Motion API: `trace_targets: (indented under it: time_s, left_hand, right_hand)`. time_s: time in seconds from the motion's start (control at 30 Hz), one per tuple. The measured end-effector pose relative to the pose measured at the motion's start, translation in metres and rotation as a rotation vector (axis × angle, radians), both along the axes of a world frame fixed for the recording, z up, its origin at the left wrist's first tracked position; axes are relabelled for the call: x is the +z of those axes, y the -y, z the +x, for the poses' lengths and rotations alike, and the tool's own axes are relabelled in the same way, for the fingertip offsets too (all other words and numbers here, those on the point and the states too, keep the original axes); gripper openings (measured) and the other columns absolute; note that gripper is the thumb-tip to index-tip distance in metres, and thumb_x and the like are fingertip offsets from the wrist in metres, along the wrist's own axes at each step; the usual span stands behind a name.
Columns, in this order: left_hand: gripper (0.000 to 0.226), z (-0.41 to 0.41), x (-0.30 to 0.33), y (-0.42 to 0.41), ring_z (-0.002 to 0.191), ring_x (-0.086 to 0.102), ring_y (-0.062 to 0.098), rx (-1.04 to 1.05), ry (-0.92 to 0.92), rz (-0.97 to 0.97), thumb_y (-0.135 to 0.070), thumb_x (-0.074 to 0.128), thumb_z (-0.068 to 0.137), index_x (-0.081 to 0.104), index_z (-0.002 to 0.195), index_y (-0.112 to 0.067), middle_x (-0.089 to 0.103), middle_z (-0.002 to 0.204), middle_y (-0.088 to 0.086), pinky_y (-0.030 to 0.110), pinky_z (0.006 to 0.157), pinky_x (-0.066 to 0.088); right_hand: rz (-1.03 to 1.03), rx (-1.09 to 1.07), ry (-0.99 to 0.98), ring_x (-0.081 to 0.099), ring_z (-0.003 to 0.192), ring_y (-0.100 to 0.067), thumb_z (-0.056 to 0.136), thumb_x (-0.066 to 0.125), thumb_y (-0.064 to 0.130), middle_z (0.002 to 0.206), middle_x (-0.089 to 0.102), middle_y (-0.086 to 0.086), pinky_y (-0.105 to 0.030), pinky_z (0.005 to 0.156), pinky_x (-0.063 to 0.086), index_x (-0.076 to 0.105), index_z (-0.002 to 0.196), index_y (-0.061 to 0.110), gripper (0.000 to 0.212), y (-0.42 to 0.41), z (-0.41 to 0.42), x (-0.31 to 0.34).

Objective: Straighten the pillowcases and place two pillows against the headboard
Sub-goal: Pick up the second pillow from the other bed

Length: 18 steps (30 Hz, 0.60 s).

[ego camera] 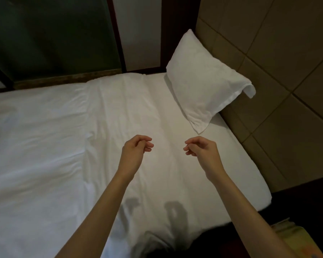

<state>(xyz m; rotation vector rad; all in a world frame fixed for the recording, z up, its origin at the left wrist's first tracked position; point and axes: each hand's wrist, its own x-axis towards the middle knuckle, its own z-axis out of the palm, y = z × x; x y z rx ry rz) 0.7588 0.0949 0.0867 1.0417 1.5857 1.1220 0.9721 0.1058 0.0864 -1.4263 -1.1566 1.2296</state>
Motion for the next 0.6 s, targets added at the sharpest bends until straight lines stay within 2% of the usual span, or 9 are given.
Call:
trace_targets:
  time_s: [0.2,0.3,0.4,0.6]
  left_hand:
    - [0.031,-0.016,-0.030,0.063,0.063,0.065,-0.001,0.126,-0.013,-0.101,-0.010,0.042,0.088,0.069,0.082,-0.023,0.072,0.075,-0.005,0.024,0.076,0.049]
    - [0.031,-0.030,-0.041,0.088,0.066,0.066,0.000,0.176,-0.008,-0.148,-0.012,0.042,0.088,0.069,0.083,-0.024,0.073,0.077,-0.006,0.026,0.079,0.050]
    - [0.031,-0.051,-0.051,0.112,0.070,0.067,0.005,0.258,0.017,-0.190,-0.012,0.041,0.087,0.069,0.082,-0.026,0.072,0.077,-0.007,0.026,0.080,0.050]
    - [0.031,-0.109,-0.065,0.154,0.067,0.066,0.004,0.400,0.060,-0.204,-0.011,0.041,0.085,0.069,0.082,-0.025,0.072,0.076,-0.006,0.024,0.075,0.047]
  right_hand:
    - [-0.123,0.125,0.010,0.063,0.054,-0.006,0.083,0.053,-0.006,0.066,0.070,-0.002,-0.011,0.055,0.047,0.069,0.076,0.013,0.026,0.029,-0.016,-0.022]
    - [-0.164,0.180,0.016,0.063,0.054,-0.007,0.083,0.053,-0.004,0.064,0.070,0.001,-0.011,0.054,0.046,0.069,0.076,0.014,0.025,0.040,-0.031,-0.030]
    - [-0.197,0.276,0.046,0.063,0.055,-0.007,0.083,0.055,-0.002,0.066,0.070,0.001,-0.011,0.055,0.046,0.068,0.077,0.015,0.022,0.055,-0.056,-0.038]
    - [-0.221,0.415,0.080,0.063,0.055,-0.005,0.083,0.055,-0.002,0.070,0.070,-0.002,-0.011,0.055,0.046,0.068,0.079,0.013,0.021,0.075,-0.130,-0.042]
